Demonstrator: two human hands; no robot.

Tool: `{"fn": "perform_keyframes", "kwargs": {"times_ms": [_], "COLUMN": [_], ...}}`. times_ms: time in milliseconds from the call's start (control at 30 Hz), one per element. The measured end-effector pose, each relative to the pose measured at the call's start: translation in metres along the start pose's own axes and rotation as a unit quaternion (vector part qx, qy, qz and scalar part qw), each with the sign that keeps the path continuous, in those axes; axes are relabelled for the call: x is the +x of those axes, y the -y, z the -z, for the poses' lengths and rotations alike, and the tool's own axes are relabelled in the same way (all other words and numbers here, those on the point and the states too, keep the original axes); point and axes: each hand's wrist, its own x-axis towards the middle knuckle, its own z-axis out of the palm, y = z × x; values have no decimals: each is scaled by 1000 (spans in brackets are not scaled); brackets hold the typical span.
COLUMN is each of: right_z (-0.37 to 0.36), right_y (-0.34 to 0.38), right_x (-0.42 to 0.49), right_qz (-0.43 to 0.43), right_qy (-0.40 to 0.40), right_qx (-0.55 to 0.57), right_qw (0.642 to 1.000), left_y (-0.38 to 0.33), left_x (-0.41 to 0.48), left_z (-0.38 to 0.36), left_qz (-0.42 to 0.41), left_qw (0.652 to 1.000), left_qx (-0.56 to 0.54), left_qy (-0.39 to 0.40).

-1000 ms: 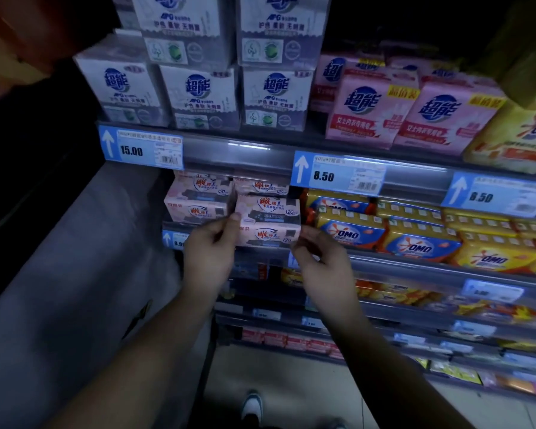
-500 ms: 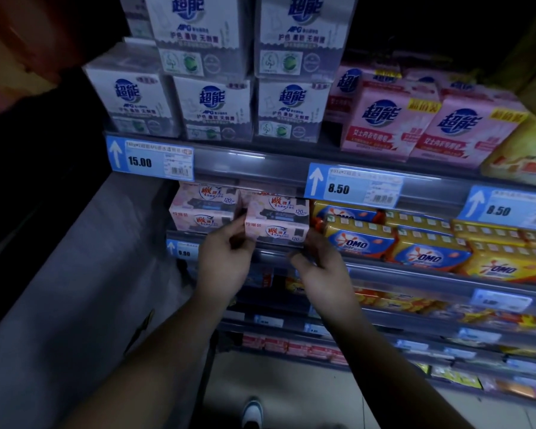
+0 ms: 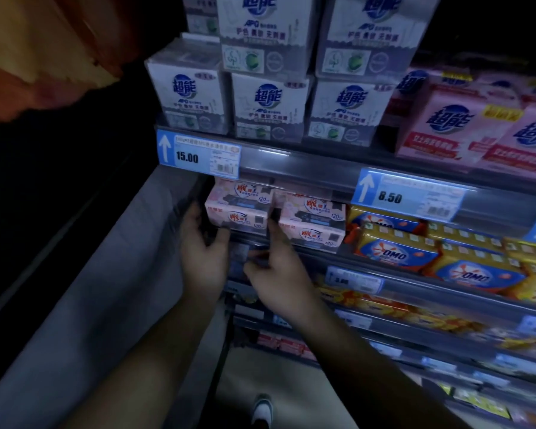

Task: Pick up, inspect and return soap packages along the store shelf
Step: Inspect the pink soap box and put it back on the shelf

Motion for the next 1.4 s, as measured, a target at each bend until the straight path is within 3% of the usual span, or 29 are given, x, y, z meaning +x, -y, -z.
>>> {"fn": "perform_keyframes", "kwargs": {"times_ms": [233,433,600,800,933,1067,1267,1400], "right_z": [-11,-7,10,43,63,90,125,133], "right_y": [7,9,-1,-10,-14,-21,-40,-49], "right_x": [21,-5,-37,-52,-64,-73,-92,-100], "right_qz": [-9,44,54,-57,-58,-42,104,136], "right_qy": [-26,-22,-65,-88,-101,-61,-76,-96], "right_qx": [47,59,178,395,402,336,174,126], "right_qw": [999,997,980,913,908,939,976,978], "left_y": [-2,-14,-35,-40,-42,-44,-46,-46], "left_x": [17,5,-20,-54,-65,-81,-94,-101], "left_z": [0,14,21,17,13,3,-12,-23], "left_qz": [58,26,10,66,93,78,-7,-23], "left_qw": [998,994,989,976,963,948,952,944], "left_qx": [-19,-102,-146,-200,-242,-274,-219,-225], "left_qy": [17,-31,-22,54,79,140,215,240]}}
